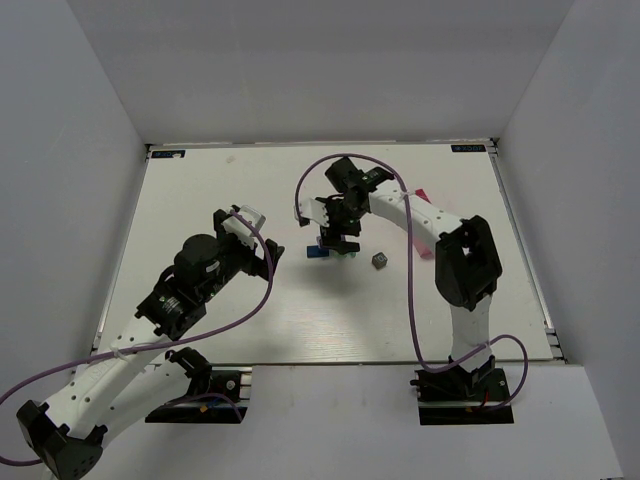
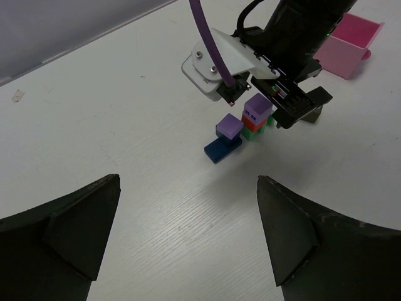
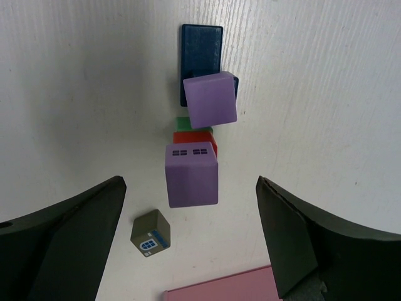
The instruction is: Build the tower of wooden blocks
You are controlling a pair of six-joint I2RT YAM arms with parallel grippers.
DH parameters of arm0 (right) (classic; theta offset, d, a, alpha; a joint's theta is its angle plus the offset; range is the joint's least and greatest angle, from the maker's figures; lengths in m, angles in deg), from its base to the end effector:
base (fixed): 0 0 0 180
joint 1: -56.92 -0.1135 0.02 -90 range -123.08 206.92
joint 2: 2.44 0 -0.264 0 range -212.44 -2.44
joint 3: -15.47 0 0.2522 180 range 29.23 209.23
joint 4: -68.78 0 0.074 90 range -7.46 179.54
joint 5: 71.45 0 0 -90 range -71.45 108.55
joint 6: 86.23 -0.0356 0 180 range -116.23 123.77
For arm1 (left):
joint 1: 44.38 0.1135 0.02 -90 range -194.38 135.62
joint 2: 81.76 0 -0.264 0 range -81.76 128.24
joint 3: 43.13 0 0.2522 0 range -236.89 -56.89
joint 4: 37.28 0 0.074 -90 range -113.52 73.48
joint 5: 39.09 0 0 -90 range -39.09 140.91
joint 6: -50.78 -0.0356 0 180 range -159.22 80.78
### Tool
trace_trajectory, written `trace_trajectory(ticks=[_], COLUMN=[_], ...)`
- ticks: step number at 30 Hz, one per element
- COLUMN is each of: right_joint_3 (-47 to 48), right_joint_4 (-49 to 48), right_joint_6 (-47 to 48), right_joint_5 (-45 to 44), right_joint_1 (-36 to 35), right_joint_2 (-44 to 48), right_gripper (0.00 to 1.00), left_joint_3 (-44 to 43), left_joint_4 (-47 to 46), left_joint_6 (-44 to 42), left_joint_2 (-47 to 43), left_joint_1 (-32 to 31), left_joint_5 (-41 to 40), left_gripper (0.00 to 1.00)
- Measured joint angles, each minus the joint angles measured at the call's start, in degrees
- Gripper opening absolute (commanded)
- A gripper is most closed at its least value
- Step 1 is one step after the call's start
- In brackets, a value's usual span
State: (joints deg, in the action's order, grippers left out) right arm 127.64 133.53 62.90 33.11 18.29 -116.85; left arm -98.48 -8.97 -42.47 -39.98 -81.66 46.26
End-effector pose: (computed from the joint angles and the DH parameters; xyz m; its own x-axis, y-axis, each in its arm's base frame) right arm 0.3253 0.2714 0.2442 0.2156 -0.8912 -0.3992 -0.9666 -0.1367 -0.2168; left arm 0.1403 -0.1032 0.3207 -0.1714 0.2015 -0.9644 0.5519 0.8305 0.0754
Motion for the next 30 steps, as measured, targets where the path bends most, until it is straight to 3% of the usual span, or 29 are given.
trace_trajectory(ticks=[8,17,21,23,26,28,29,30], right_joint_3=[-5.4,-20.8,-27.7,-30.1,-33.4,-35.4,-36.0,-36.6], right_joint_4=[-3.2,-12.8,-16.0,-17.6,-19.6,-21.4,-21.9,-22.4], right_joint_6=[-2.1,-11.7,-19.1,-22.3,-26.0,-28.7,-29.3,-30.5], right_joint_5=[-1.5,-6.0,-5.8,-5.1,-3.9,-3.4,-3.2,-2.9], right_joint_1=[0.1,1.9,4.5,5.7,7.3,8.3,8.7,9.1], right_joint_2=[7.5,22.1,27.9,30.1,33.0,34.4,34.7,34.9], right_gripper=[0.90,0.90,0.90,0.81,0.51,0.24,0.23,0.14], left_joint_3=[0.2,3.5,2.6,0.9,-2.5,-4.8,-5.9,-7.2], left_joint_4=[-0.3,-2.8,-3.1,-2.5,-1.7,-0.8,-0.5,0.0], left_joint_6=[0.0,1.4,2.3,2.7,3.1,3.3,3.3,3.1], left_joint_2=[-0.1,-0.8,4.1,9.0,16.7,21.3,23.5,25.5], left_joint_1=[0.0,0.0,0.0,-0.1,-0.5,-0.6,-0.7,-0.7], left_joint_5=[0.0,-0.1,-0.1,-0.3,-0.7,-0.7,-0.7,-0.7], left_gripper=[1.00,1.00,0.90,0.81,0.72,0.63,0.59,0.53])
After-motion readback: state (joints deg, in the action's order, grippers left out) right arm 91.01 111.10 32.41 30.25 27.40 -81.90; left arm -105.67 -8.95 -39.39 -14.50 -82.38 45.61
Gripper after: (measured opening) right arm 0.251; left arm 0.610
